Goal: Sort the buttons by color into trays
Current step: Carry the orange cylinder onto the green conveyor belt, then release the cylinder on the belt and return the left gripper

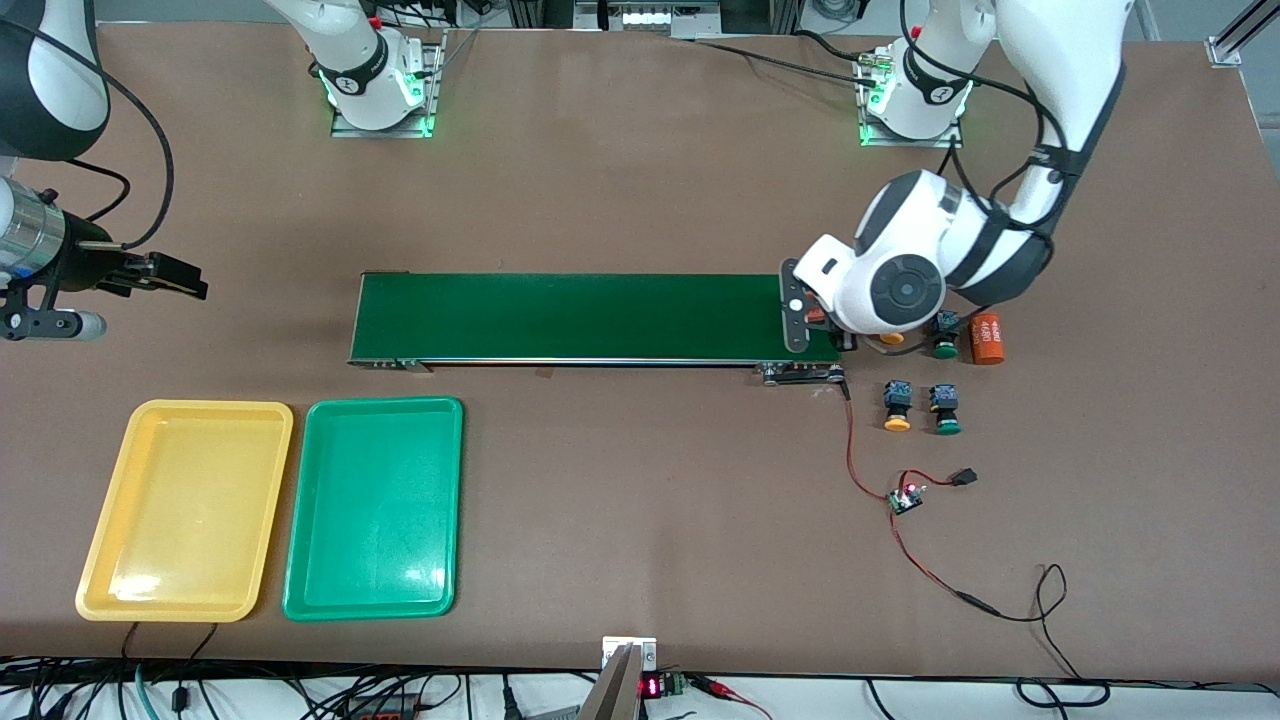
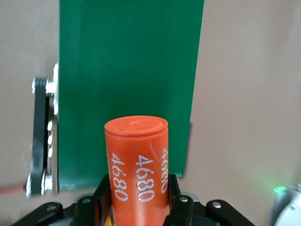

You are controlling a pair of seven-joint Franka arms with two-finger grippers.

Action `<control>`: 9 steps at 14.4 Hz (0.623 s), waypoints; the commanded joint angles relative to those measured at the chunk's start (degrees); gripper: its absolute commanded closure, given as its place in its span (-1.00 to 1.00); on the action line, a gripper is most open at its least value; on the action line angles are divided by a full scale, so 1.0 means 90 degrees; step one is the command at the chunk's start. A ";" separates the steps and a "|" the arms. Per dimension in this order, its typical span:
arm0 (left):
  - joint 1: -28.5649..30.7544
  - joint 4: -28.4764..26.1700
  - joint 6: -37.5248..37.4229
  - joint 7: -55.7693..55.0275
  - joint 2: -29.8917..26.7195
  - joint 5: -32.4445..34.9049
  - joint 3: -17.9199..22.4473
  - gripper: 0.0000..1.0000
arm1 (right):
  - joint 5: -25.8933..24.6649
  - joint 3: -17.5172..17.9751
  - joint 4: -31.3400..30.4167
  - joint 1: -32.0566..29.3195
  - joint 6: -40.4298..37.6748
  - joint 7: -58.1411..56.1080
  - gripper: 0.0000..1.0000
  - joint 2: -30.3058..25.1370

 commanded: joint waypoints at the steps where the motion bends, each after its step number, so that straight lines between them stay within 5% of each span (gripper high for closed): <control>1: -0.0007 -0.0596 0.0966 0.0195 -0.0014 0.0008 -0.0130 0.67 | 0.0099 0.0009 0.0070 0.0010 -0.0004 -0.0051 -1.00 -0.0002; 3: 0.0003 -0.0587 0.1008 0.0176 -0.0003 0.0008 -0.0130 0.38 | 0.0109 0.0010 0.0070 0.0166 0.0006 -0.0022 -1.00 -0.0002; 4: 0.0042 -0.0587 0.0988 0.0195 -0.0062 0.0017 -0.0140 -0.99 | 0.0109 0.0010 0.0070 0.0167 0.0015 -0.0012 -1.00 -0.0002; 9: 0.0198 -0.0451 0.0297 0.0001 -0.0598 -0.0041 0.0054 -1.00 | 0.0285 0.0010 0.0070 0.0186 0.0035 -0.0022 -1.00 -0.0002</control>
